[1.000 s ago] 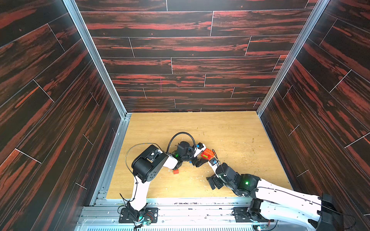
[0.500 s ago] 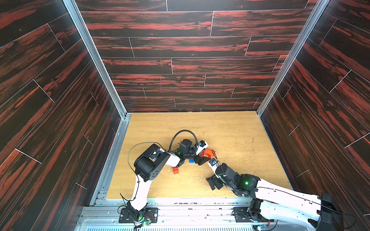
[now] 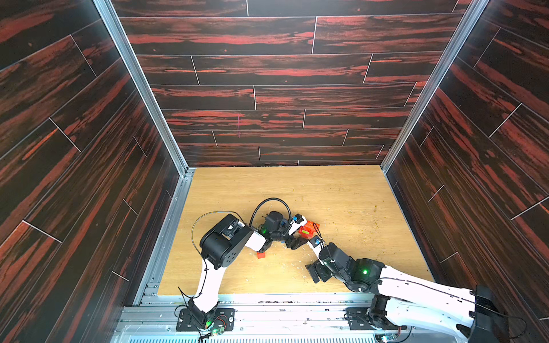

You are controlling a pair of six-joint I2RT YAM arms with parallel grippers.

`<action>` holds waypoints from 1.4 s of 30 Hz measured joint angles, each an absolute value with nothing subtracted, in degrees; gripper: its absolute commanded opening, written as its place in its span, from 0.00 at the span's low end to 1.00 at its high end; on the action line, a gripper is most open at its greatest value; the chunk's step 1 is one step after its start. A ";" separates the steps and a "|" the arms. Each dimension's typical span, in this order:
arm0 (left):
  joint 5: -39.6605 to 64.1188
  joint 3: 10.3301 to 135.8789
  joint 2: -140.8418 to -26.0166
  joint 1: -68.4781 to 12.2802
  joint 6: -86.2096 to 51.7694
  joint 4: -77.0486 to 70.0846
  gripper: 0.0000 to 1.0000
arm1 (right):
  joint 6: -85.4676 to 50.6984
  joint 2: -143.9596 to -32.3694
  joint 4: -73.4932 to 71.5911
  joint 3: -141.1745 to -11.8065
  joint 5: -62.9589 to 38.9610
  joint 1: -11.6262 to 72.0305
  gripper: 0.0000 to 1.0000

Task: Assemble the letter f with lego
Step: Adjust the lego brick at the center of the board.

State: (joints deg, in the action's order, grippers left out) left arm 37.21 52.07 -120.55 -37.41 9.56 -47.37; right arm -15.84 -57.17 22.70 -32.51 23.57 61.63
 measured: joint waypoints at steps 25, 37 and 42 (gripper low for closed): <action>36.42 46.26 -120.53 -37.63 7.53 -57.60 0.66 | -15.86 -57.78 22.76 -32.62 23.59 61.95 0.98; 35.24 45.21 -120.38 -37.89 7.77 -60.12 0.53 | -15.86 -58.96 23.00 -33.80 24.03 62.08 0.98; 34.83 44.93 -120.25 -37.95 7.94 -61.14 0.53 | -15.99 -58.67 23.16 -33.80 24.71 62.24 0.99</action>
